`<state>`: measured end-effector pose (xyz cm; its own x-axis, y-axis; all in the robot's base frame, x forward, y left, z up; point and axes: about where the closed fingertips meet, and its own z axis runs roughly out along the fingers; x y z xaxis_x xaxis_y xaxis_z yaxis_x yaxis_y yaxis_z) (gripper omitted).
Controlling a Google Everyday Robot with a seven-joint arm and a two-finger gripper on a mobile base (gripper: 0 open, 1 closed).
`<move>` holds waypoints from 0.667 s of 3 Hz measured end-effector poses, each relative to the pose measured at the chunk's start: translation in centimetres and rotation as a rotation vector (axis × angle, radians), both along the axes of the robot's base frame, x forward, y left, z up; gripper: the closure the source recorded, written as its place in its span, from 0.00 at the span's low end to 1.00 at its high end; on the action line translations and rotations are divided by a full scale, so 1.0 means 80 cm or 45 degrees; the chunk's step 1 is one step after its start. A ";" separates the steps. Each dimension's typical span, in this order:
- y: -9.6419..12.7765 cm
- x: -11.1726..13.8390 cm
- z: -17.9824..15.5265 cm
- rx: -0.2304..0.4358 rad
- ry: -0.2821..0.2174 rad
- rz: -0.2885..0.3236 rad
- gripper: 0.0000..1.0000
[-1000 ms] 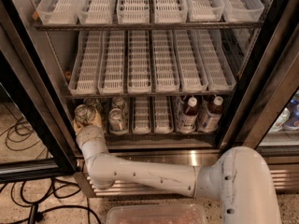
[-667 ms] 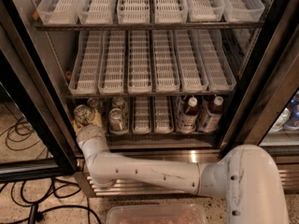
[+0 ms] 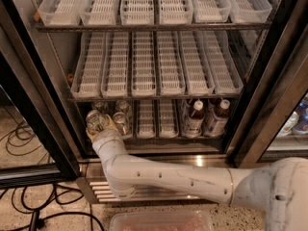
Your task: Pick 7up can from bottom shelf of fridge
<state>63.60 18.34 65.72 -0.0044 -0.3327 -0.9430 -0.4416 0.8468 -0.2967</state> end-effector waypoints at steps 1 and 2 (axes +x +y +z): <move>-0.039 -0.017 0.007 0.002 0.081 0.035 1.00; -0.065 -0.033 0.007 0.006 0.168 0.124 1.00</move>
Offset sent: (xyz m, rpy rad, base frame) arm -0.0545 -0.0631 0.0083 0.0305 0.2244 0.2564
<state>60.98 13.15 66.31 -0.0960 -0.3328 -0.9381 -0.5565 0.7994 -0.2266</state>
